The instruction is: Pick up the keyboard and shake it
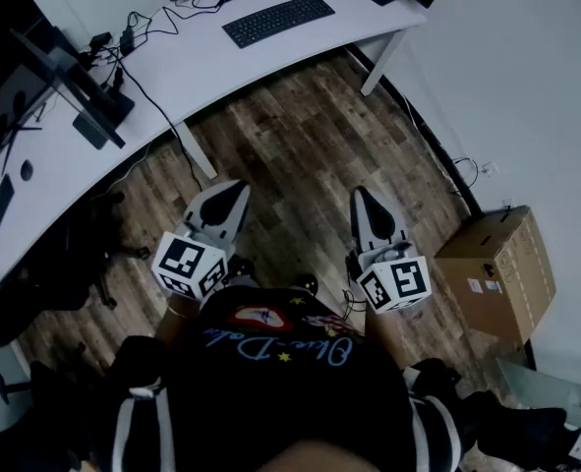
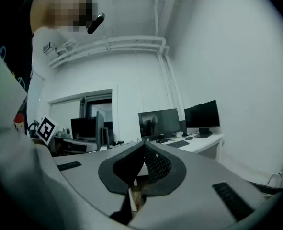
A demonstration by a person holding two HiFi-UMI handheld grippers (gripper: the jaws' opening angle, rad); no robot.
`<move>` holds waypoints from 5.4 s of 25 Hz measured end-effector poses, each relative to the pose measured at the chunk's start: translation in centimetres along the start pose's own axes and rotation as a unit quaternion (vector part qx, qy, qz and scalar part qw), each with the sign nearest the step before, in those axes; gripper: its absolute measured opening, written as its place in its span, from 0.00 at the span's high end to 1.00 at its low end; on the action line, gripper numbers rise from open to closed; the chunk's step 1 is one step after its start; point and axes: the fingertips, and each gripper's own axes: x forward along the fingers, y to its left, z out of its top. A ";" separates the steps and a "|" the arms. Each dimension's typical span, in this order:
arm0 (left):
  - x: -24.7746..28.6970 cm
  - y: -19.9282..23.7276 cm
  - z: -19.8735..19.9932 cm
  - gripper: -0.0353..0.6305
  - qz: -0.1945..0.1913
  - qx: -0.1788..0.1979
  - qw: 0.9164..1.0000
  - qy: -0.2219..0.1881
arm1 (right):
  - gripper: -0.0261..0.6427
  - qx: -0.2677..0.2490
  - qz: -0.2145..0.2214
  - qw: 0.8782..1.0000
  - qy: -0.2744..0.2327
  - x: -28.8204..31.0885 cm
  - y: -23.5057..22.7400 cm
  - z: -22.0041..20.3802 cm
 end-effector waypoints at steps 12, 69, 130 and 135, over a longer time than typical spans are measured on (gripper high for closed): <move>0.3 -1.1 0.0 0.94 0.000 0.004 1.000 -0.004 | 0.96 0.002 -0.008 1.000 -0.009 -1.2 -0.9 0.1; 11.7 -6.7 -1.2 0.76 0.013 -0.023 1.000 0.010 | 0.80 0.007 -0.028 1.000 0.008 -6.0 -14.6 0.1; 39.6 35.3 6.7 0.75 0.321 -0.100 0.942 -0.001 | 0.76 -0.002 0.253 0.965 0.070 55.4 -32.5 2.6; 42.6 36.6 7.0 0.75 0.356 -0.097 0.929 0.014 | 0.75 0.005 0.279 0.957 0.083 59.0 -35.7 2.4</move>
